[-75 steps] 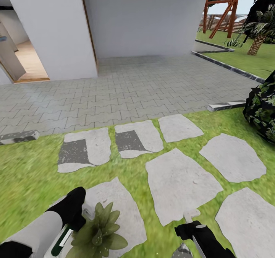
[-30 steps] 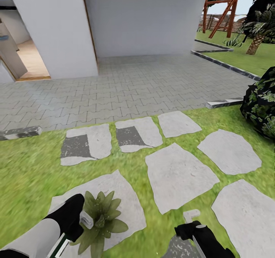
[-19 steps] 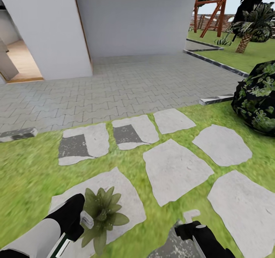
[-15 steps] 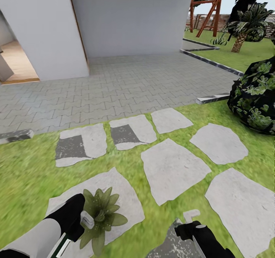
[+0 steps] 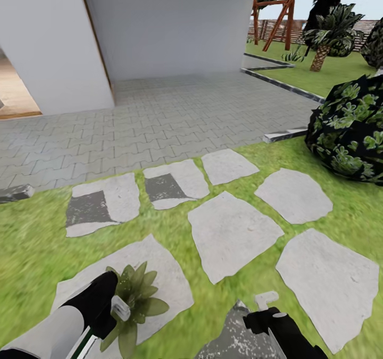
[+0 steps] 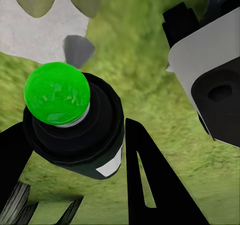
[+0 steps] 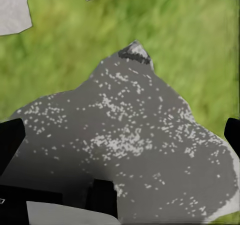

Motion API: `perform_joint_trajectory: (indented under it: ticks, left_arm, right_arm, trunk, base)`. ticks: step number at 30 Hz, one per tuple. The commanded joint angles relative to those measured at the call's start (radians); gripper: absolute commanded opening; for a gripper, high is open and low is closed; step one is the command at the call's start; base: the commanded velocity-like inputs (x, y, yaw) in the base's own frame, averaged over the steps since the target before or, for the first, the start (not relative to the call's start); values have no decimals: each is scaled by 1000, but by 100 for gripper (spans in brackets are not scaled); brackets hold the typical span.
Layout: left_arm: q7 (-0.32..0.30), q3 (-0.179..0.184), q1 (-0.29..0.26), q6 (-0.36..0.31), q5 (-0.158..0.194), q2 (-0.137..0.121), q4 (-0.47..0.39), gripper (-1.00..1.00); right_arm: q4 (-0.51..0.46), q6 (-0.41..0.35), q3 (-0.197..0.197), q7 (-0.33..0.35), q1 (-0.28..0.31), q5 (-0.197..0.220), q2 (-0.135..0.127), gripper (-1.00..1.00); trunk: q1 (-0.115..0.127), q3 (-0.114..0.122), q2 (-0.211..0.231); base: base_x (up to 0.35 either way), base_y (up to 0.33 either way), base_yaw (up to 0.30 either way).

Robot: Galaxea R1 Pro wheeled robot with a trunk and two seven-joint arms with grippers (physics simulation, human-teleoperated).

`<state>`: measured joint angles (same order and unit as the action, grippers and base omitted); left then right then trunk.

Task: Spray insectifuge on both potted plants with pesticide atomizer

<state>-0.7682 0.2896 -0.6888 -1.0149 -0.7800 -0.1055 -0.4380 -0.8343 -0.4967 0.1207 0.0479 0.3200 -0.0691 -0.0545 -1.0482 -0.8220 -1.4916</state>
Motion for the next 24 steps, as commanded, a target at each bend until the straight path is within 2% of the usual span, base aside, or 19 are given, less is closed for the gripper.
perform_joint_trajectory:
  ticks: [1,5,10,16,24]
  left_arm:
    - [-10,5,0,-2,-8,-1,-3,-100]
    - [-10,5,0,-2,-8,-1,-2,-100]
    - [-10,6,0,-2,-9,-1,-3,-100]
    - [-10,6,0,-2,-9,-2,-3,-100]
    - [-10,6,0,-2,-9,3,-3,-100]
  right_arm:
    - [-2,-6,2,5,1,-8,-1,100]
    - [-2,-6,2,5,1,-8,-1,100]
    - [-1,-6,2,5,1,-8,-1,100]
    - [-2,-6,2,4,1,-8,-1,100]
    - [-2,-6,2,5,1,-8,-1,100]
  trunk:
    - [0,-1,0]
    - [0,-1,0]
    - [0,-1,0]
    - [0,-1,0]
    - [0,-3,0]
  base:
    - [-116,68,-297]
    - [-196,165,-216]
    - [-39,32,-24]
    - [-179,2,1]
    - [-14,0,110]
